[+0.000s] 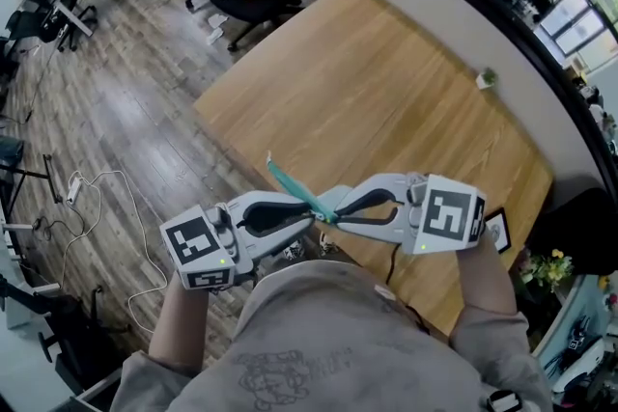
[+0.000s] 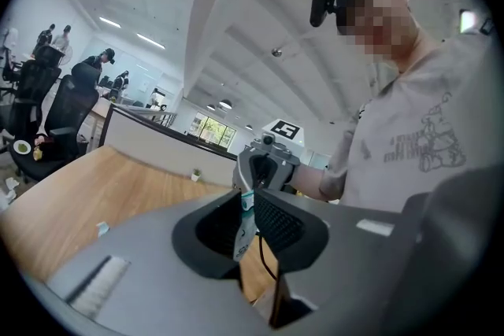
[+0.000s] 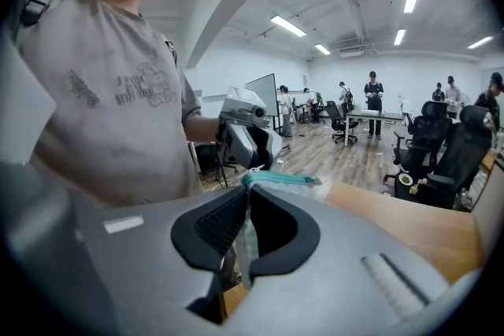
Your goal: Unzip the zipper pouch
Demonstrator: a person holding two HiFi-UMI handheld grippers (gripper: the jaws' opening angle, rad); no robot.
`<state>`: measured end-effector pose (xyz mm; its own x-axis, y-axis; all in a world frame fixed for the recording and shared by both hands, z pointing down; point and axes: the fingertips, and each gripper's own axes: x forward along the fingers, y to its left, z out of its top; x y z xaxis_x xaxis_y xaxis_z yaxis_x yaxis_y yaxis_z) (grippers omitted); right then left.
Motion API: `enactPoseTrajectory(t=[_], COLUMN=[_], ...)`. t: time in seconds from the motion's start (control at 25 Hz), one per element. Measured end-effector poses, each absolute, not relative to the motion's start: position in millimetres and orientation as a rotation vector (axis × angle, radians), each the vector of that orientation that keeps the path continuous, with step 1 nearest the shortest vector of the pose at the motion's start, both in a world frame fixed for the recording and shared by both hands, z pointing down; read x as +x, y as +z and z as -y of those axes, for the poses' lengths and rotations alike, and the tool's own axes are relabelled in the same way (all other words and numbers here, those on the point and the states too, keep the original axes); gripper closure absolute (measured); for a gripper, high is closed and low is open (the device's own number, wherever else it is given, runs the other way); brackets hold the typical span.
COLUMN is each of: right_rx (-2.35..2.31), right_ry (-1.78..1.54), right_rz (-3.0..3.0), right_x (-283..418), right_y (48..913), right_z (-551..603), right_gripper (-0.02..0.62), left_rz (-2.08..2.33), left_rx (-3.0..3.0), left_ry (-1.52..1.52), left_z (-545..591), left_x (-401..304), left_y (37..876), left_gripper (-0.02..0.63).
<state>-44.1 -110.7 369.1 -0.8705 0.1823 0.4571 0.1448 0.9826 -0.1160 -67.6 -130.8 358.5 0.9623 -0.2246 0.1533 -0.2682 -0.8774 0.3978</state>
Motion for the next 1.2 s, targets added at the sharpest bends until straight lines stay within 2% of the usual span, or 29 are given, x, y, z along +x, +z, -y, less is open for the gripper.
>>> enactPoseTrajectory(t=[0.16,0.4,0.64,0.72,0.88,0.96,1.04,1.2], right_rx=[-0.18,-0.16,-0.146,-0.136,-0.135,-0.131,-0.127,-0.141], right_ry=[0.156,0.213,0.287,0.311,0.316,0.316,0.309,0.299], right_rz=[2.647,2.636,2.673,2.685,2.68,2.668,2.652,2.643], right_x=[-44,-46,-45,-46,-45,-45,-45,-47], right_y=[375,378,377,376,375,378,381,386], right_z=[118,121,123,124,124,125,126,124], right_gripper=[0.566,0.567,0.568,0.568,0.568,0.568,0.568,0.569], left_rz=[0.346,0.396,0.395,0.397,0.392,0.386,0.373,0.367], left_rx=[2.663,2.661,2.651,2.65,2.649,2.649,2.649,2.652], left_ry=[0.097,0.145,0.154,0.162,0.174,0.179,0.189,0.212], left_z=[134,136,136,136,135,136,136,136], left_x=[-67,-65,-65,-67,-68,-68,-67,-70], left_y=[356,364,369,370,372,373,374,378], left_gripper=[0.586,0.595,0.574,0.543,0.546,0.556,0.598,0.603])
